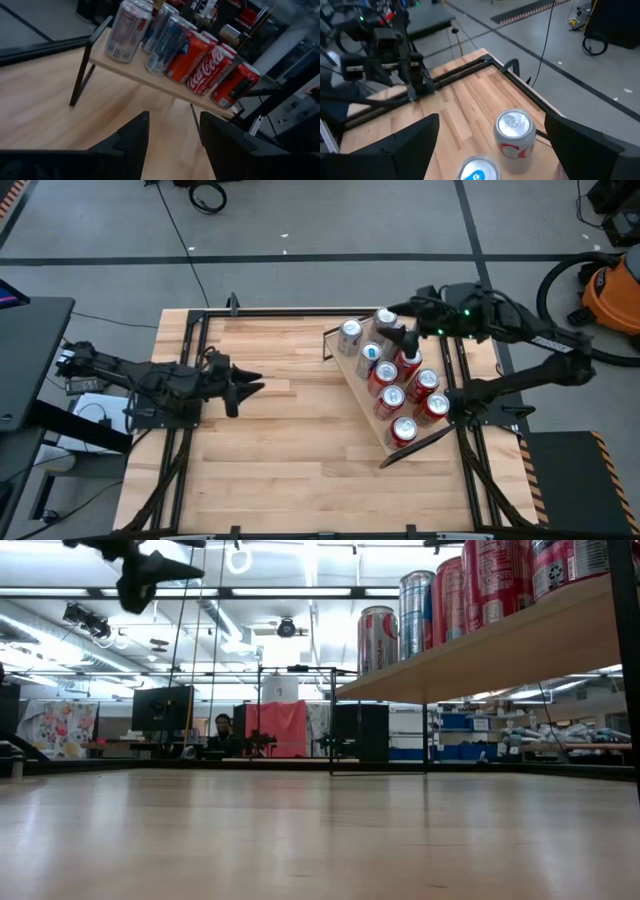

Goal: Place canned beverage on shelf
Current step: Return to Home Position

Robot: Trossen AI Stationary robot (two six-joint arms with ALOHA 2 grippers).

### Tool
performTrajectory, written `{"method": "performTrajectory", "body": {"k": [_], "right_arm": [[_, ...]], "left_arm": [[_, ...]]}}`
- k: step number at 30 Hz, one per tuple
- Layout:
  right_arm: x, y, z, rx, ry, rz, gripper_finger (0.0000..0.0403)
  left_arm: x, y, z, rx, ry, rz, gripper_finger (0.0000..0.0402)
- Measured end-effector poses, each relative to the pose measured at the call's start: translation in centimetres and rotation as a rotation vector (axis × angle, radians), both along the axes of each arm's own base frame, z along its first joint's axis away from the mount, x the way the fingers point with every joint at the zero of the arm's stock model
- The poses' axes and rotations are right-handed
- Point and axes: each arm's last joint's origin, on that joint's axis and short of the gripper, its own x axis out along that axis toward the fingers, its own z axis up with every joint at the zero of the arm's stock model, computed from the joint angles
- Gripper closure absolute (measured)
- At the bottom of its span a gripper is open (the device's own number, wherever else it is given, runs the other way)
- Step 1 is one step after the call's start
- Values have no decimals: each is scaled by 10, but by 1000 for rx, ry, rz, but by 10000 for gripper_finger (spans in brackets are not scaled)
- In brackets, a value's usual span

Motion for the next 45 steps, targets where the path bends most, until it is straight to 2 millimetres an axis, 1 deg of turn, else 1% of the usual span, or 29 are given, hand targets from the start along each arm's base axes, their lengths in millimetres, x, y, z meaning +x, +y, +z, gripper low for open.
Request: {"method": "performTrajectory", "body": {"k": [3, 9, 13, 19, 25, 31, 34, 40, 45], "right_arm": [[-12, 2, -13, 17, -63, -21, 31], [-32, 6, -29, 48, -228, -13, 31], [-47, 9, -41, 83, -281, -19, 31], [-69, 11, -59, 119, -394, -61, 35], [-93, 14, -79, 130, -454, -131, 45], [-105, 15, -98, 171, -514, -149, 49], [-107, 15, -112, 187, -514, -178, 49], [-109, 15, -147, 248, -501, -217, 49], [-112, 15, -171, 309, -537, -225, 49]], "left_arm": [[-7, 2, -8, -36, -16, 5, 216], [-21, 6, -16, -97, -87, 26, 216], [-28, 9, -24, -137, -132, 39, 216], [-32, 10, -42, -184, -202, 44, 216], [-35, 11, -59, -232, -251, 68, 216], [-34, 11, -77, -290, -273, 74, 216], [-34, 11, -84, -316, -281, 75, 216], [-33, 11, -97, -347, -258, 81, 216], [-34, 10, -104, -359, -275, 74, 216]]}}
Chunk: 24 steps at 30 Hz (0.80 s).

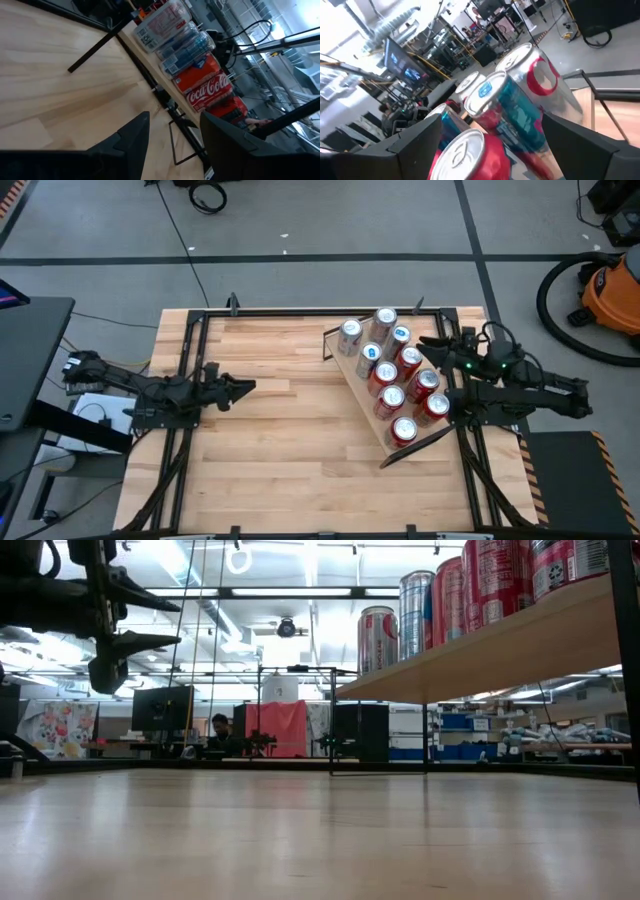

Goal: Place canned beverage on shelf
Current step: Return to Home Position

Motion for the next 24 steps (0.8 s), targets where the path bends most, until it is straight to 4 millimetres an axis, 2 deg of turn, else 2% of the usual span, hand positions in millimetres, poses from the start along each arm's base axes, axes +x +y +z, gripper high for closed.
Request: {"method": "performTrajectory", "body": {"k": [6, 13, 24], "right_arm": [[-16, 3, -7, -4, -78, -2, 49], [-17, 2, -14, -2, 8, -37, 49], [-21, -3, -20, -31, 90, -239, 49]], "left_arm": [[-1, -3, 3, 23, -35, -21, 216], [-2, -7, 2, 24, -23, -10, 216], [-4, -12, -1, -10, 1, -43, 216]]}}
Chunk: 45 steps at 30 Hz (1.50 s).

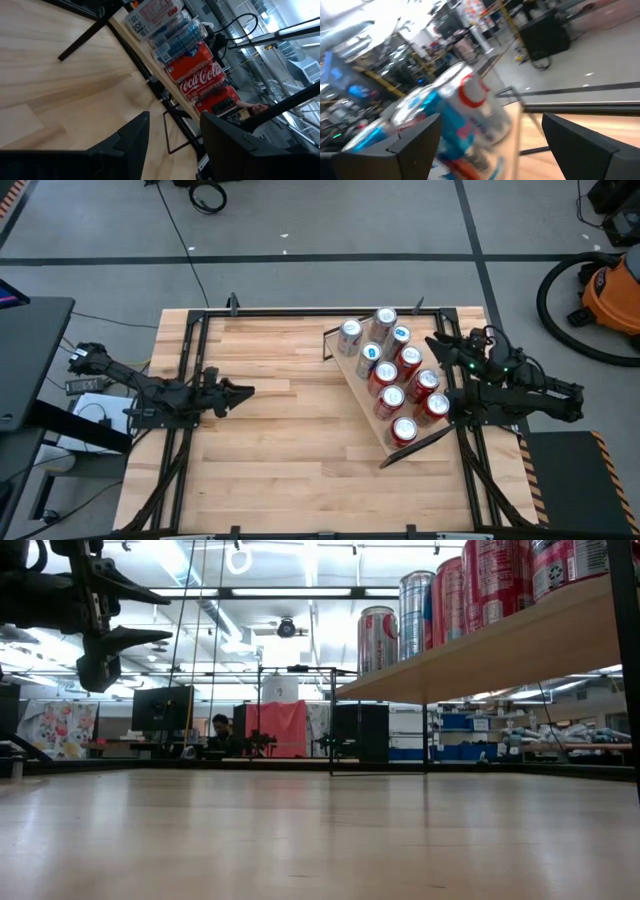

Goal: Place canned beverage on shelf
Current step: Return to Home Position

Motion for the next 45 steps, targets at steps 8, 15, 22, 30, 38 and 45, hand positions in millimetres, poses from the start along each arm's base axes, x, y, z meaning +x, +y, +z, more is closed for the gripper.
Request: {"method": "performTrajectory", "body": {"k": [8, 15, 22, 30, 38, 45], "right_arm": [[-2, -1, -12, 86, 57, -45, 49], [-1, 1, -17, 143, 69, 13, 52], [4, -2, -30, 162, 54, -98, 55], [19, -7, -59, 234, -66, -165, 56], [23, -9, -68, 308, -217, -245, 56], [21, -9, -71, 355, -253, -303, 56]], "left_arm": [[0, 0, -5, 26, 54, -6, 216], [0, 0, -6, 9, 55, -15, 216], [0, -1, -6, 0, 53, -26, 216], [0, -1, -5, -25, 44, -37, 216], [0, -3, -5, -64, 39, -115, 216], [0, -3, -5, -59, 41, -115, 216]]}}
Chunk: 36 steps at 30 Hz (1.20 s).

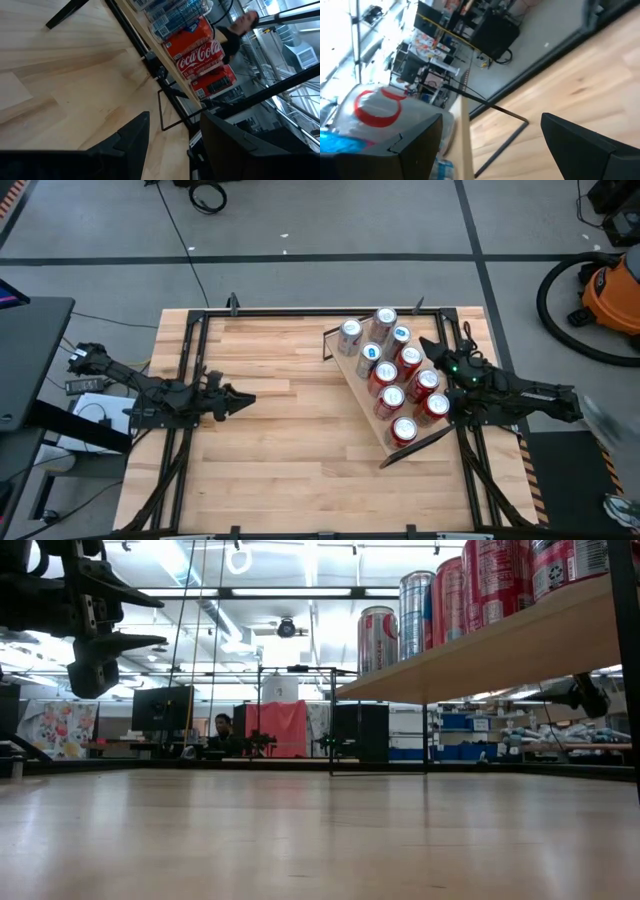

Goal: Place canned beverage on shelf
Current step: Return to Home Position

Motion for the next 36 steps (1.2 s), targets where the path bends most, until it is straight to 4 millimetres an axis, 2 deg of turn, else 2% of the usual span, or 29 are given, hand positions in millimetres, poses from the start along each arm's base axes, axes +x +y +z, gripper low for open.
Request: {"method": "performTrajectory", "body": {"k": [7, 15, 21, 27, 32, 36], "right_arm": [[-1, 0, -4, 41, -8, -9, 56], [1, 1, -4, 65, -26, 62, 56], [4, 0, -1, 27, -87, 31, 56], [3, -1, -1, -29, -12, -3, 56], [4, 0, -2, -95, 100, 76, 56], [5, 1, -2, -170, 209, 152, 56]], "left_arm": [[0, 0, 0, -5, -1, -10, 216], [-1, -4, 7, 9, -60, -45, 216], [-1, -2, 6, 39, -44, 38, 216], [-1, -1, 4, 82, -23, 44, 216], [-2, -1, -8, 319, 116, 23, 216], [-4, 0, -19, 425, 236, 0, 216]]}}
